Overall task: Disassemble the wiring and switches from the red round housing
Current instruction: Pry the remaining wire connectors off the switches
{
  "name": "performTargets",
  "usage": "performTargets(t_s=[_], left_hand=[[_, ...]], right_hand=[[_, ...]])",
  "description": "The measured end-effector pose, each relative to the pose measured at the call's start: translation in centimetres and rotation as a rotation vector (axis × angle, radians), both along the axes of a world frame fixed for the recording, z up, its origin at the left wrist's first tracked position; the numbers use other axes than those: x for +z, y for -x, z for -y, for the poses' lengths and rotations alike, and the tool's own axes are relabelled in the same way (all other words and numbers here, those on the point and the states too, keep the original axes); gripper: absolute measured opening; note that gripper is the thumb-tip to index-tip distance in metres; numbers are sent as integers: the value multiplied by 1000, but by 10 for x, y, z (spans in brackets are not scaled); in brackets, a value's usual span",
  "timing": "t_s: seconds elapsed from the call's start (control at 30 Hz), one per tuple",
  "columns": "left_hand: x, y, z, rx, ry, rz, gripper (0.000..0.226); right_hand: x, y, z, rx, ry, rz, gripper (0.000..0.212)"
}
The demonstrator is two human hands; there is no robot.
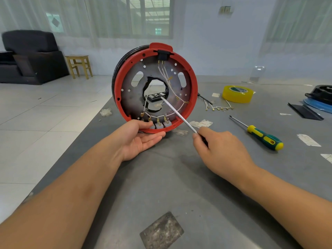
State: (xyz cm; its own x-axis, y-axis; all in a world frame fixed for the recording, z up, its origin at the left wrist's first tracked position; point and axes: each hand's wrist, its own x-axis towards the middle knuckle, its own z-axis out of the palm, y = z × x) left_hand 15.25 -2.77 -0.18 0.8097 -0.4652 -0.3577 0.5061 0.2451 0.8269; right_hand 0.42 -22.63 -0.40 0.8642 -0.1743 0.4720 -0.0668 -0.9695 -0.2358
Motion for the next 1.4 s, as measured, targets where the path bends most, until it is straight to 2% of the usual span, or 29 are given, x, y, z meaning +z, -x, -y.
performTargets(t_s=[0.07, 0.13, 0.3, 0.47, 0.57, 0.63, 0.73, 0.83, 0.9, 0.97, 1.03, 1.07, 1.13, 1.2, 1.27, 1.4], left_hand=[[0, 1, 0, -2, 5, 4, 37], [1, 1, -1, -12, 7, 9, 38], [2, 1, -1, -31, 30, 16, 40], [6, 3, -5, -80, 17, 23, 43], [7, 4, -6, -131, -16, 52, 33], [8, 5, -7, -178, -30, 61, 33], [8, 4, -7, -211, -51, 67, 43], [9, 4, -5, -228, -120, 107, 39], [11, 7, -2, -213, -234, 190, 49], [10, 11, 0, -121, -438, 374, 67], [4, 15, -3, 88, -707, 667, 75], [-1, 18, -6, 211, -824, 858, 74], [-14, 24, -12, 430, -1001, 1374, 66], [-23, 25, -12, 500, -1103, 1836, 61], [-24, 19, -10, 412, -1196, 2043, 62], [-18, -4, -12, 338, -1343, 2181, 61]], right_hand=[[2, -1, 0, 62, -162, 64, 37], [2, -2, -1, 106, -416, 121, 39], [-7, -8, -5, 94, -943, 206, 43], [-19, -33, -4, -53, -1158, 191, 32], [-17, -48, -6, -141, -1217, 191, 49], [-15, -57, -7, -89, -1373, 194, 59], [-12, -64, -4, 79, -1614, 217, 52], [-11, -66, 0, 121, -1686, 228, 46], [-12, -67, 3, 110, -1696, 228, 40], [-12, -68, 6, 99, -1687, 210, 36], [-11, -69, 7, 114, -1694, 196, 32], [-11, -70, 7, 122, -1692, 185, 30], [-11, -70, 8, 134, -1685, 166, 26], [-12, -70, 9, 153, -1668, 159, 22], [-12, -69, 10, 180, -1650, 154, 17], [-12, -69, 11, 225, -1660, 139, 18]])
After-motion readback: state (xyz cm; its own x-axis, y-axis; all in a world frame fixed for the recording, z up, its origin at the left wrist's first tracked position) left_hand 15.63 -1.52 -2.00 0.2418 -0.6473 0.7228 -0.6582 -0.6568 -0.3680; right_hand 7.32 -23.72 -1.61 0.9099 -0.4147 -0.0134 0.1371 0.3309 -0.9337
